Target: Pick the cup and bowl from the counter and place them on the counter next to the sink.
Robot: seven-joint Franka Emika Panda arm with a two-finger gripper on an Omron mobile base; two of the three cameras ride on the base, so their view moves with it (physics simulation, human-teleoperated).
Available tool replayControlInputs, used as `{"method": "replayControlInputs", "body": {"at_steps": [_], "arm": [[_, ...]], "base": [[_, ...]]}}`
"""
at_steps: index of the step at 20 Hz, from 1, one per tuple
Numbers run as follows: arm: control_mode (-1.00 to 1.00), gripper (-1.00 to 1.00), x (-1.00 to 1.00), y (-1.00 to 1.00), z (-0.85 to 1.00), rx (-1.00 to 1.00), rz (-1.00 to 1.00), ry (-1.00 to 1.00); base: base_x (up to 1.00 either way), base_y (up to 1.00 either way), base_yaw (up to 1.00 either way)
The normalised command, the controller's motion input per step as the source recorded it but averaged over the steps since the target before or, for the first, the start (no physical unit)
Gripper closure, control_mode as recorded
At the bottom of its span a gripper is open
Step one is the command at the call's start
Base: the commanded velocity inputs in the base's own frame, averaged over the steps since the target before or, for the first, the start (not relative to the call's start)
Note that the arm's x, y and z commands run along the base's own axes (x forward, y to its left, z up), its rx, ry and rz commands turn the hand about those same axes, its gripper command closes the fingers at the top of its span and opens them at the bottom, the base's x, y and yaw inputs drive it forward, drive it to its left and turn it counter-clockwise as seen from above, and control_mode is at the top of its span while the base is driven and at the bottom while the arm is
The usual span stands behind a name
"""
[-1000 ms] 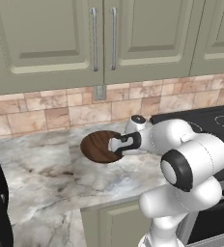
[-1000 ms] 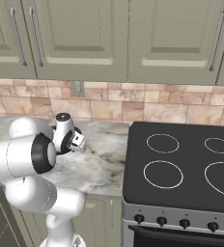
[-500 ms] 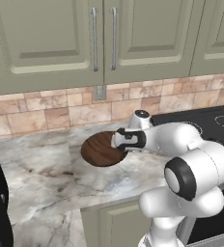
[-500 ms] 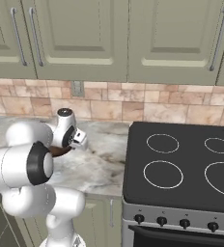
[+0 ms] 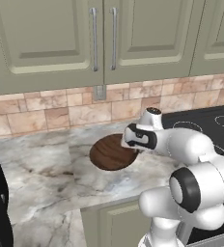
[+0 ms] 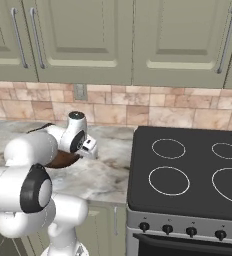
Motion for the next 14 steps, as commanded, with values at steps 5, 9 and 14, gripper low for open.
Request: {"method": "replayControlInputs", "body": {"at_steps": [5, 9, 14], "arm": [[-1.00, 1.00, -0.09, -0.31, 0.20, 0.09, -0.17, 0.11], [-1.00, 1.00, -0.06, -0.07, 0.30, 0.11, -0.17, 0.07], [-1.00, 1.00, -0.13, -0.01, 0.33, 0.11, -0.19, 0.10]], "base": [[0.00, 0.00, 0.00], [0.00, 0.00, 0.00], [0.00, 0.00, 0.00]]}}
